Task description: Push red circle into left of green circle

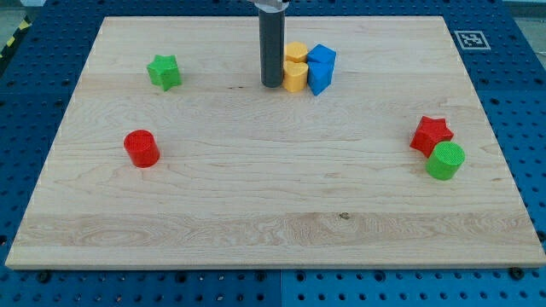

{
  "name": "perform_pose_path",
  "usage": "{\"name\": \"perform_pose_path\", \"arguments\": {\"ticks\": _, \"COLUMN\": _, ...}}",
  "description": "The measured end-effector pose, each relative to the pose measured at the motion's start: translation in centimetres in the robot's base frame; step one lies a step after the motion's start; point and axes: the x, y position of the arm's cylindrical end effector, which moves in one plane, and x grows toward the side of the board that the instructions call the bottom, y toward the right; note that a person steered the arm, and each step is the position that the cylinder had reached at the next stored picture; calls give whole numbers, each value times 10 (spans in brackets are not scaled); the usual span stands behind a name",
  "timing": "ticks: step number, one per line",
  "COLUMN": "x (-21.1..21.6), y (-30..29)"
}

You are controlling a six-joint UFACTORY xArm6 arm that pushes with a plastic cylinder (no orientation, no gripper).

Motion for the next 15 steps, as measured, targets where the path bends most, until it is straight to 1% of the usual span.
{"name": "perform_pose_path", "arguments": {"ticks": 1, "x": 3, "y": -3}}
{"name": "perform_pose_path", "arguments": {"ticks": 2, "x": 31, "y": -50}}
{"name": "perform_pose_path", "arguments": {"ticks": 3, "x": 39, "y": -108}}
{"name": "perform_pose_path", "arguments": {"ticks": 5, "x": 67, "y": -253}}
{"name": "perform_pose_path", "arguments": {"ticks": 6, "x": 116, "y": -258}}
{"name": "perform_pose_path", "arguments": {"ticks": 7, "x": 139, "y": -186}}
{"name": "perform_pose_path", "arguments": {"ticks": 8, "x": 138, "y": -90}}
{"name": "perform_pose_path", "arguments": {"ticks": 9, "x": 138, "y": -96}}
{"name": "perform_pose_path", "arguments": {"ticks": 10, "x": 127, "y": -149}}
{"name": "perform_pose_path", "arguments": {"ticks": 11, "x": 106, "y": -137}}
{"name": "perform_pose_path", "arguments": {"ticks": 12, "x": 133, "y": -69}}
{"name": "perform_pose_path", "arguments": {"ticks": 13, "x": 149, "y": 6}}
{"name": "perform_pose_path", "arguments": {"ticks": 14, "x": 138, "y": -14}}
{"name": "perform_pose_path", "arguments": {"ticks": 15, "x": 128, "y": -66}}
